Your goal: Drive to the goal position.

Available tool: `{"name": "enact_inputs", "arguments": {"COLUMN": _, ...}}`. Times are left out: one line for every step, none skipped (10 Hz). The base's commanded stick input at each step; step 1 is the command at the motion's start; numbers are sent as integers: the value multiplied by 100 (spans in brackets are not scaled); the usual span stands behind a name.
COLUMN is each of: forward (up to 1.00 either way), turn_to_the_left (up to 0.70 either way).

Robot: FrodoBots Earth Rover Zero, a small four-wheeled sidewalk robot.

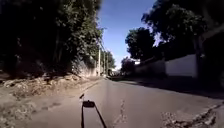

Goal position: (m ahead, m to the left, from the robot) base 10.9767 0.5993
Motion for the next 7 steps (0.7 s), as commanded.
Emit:
{"name": "enact_inputs", "arguments": {"forward": 100, "turn_to_the_left": 8}}
{"name": "enact_inputs", "arguments": {"forward": 100, "turn_to_the_left": 9}}
{"name": "enact_inputs", "arguments": {"forward": 100, "turn_to_the_left": 9}}
{"name": "enact_inputs", "arguments": {"forward": 100, "turn_to_the_left": 9}}
{"name": "enact_inputs", "arguments": {"forward": 100, "turn_to_the_left": 10}}
{"name": "enact_inputs", "arguments": {"forward": 100, "turn_to_the_left": 12}}
{"name": "enact_inputs", "arguments": {"forward": 100, "turn_to_the_left": 14}}
